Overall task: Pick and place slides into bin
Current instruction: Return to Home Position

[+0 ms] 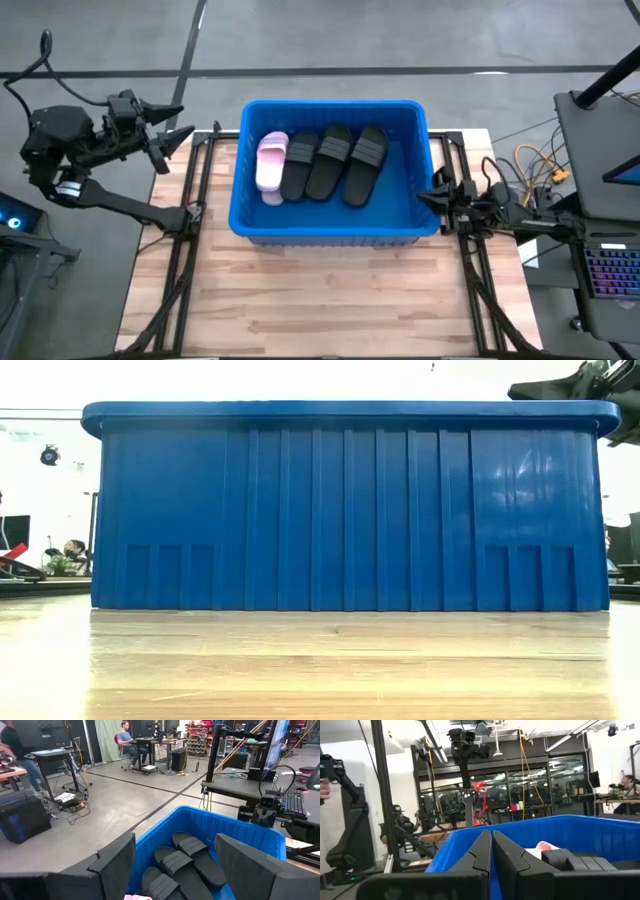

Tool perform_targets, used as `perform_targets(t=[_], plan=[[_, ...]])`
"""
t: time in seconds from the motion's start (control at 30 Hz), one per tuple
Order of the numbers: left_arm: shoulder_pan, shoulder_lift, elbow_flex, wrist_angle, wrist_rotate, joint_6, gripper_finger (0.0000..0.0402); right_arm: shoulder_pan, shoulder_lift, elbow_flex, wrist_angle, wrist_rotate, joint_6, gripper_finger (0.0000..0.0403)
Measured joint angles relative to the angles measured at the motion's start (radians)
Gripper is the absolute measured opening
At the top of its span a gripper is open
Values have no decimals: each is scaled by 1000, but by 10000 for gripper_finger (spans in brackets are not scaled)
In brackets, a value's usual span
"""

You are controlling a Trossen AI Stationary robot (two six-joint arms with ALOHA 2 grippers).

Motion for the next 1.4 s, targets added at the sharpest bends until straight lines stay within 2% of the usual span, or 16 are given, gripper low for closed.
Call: perform_targets(t=[0.17,0.33,0.5,0.6,0.67,0.73,0.83,0.93,1.23,1.3,1.4], plan=[[0,-2,0,0,0,0,260,0,0,15,-38,-15,26,8],[0,-7,0,0,0,0,260,2,0,85,-278,-17,-35,8],[0,-8,0,0,5,-1,257,1,1,134,-359,-13,-85,8],[0,1,-13,2,28,-2,231,1,3,150,-381,-13,-93,8],[0,0,-53,9,41,-3,197,1,4,150,-395,-12,-77,8],[0,-16,-130,71,81,-1,152,1,1,139,-395,8,-56,8],[0,-72,-297,309,235,74,79,1,1,129,-386,56,-40,8],[0,-138,-492,556,318,175,16,1,1,127,-371,125,-36,8],[0,-445,-1093,1139,366,243,1,0,6,135,-348,221,28,8],[0,-522,-1184,1211,379,244,1,0,6,136,-345,245,43,8],[0,-631,-1284,1211,399,244,1,0,6,137,-343,267,44,8]])
